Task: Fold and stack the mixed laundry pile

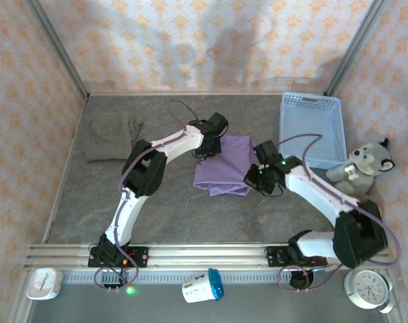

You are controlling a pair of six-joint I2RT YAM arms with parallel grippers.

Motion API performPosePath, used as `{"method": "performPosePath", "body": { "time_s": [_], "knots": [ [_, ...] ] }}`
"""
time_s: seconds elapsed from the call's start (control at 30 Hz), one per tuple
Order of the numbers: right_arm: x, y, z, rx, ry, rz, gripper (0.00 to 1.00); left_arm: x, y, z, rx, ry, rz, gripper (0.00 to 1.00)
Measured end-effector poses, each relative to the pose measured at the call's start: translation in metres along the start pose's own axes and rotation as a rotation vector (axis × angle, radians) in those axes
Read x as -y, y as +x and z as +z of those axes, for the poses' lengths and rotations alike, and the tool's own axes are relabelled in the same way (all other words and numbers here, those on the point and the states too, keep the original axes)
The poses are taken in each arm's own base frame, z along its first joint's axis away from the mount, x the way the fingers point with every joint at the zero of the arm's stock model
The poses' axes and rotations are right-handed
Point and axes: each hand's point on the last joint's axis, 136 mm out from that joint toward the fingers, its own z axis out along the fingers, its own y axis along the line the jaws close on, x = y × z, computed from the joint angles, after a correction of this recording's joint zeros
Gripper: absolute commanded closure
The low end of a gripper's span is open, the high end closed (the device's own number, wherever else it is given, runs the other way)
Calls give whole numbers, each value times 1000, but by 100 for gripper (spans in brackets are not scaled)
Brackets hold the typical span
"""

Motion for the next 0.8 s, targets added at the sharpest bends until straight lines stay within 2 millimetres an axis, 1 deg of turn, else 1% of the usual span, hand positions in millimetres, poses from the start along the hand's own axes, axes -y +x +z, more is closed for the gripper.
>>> {"method": "performPosePath", "body": {
  "time_s": [0.07,0.13,0.17,0.2,0.27,0.3,0.33,0.37,0.4,0.47,0.53,0.57,0.63,0.7,0.73,0.77,0.8],
  "knots": [
    [12,10,7,-18,2,26,100,3,3,0,-13,14,-4,100],
    [25,18,21,-57,48,50,100,5,5,0,-25,27,-6,100],
    [28,19,26,-70,65,54,98,6,6,0,-30,31,-9,100],
    [30,19,31,-81,80,58,92,7,6,0,-33,34,-13,100],
    [29,17,34,-93,99,61,73,7,7,0,-40,40,-18,99],
    [27,15,33,-93,105,55,62,8,8,-1,-44,46,-18,94],
    [24,12,30,-89,108,51,54,9,8,-3,-47,52,-20,88],
    [21,10,26,-83,109,38,50,9,9,-5,-50,56,-22,83],
    [15,4,20,-67,101,27,48,9,10,-9,-53,64,-22,79],
    [3,-9,5,-28,75,13,48,9,12,-24,-55,83,-23,77],
    [-7,-27,-12,25,38,20,52,9,11,-50,-37,115,-22,77],
    [-11,-36,-19,50,23,25,57,10,11,-62,-28,134,-19,77],
    [-17,-54,-28,90,4,29,73,10,14,-93,1,179,-8,81],
    [-25,-68,-28,103,-1,36,81,10,21,-116,23,213,14,84],
    [-31,-76,-23,100,0,31,82,10,29,-125,29,228,28,86],
    [-37,-81,-17,94,-1,30,82,11,36,-129,30,237,41,87],
    [-42,-89,-8,88,2,31,83,10,47,-130,18,242,54,88]
  ]
}}
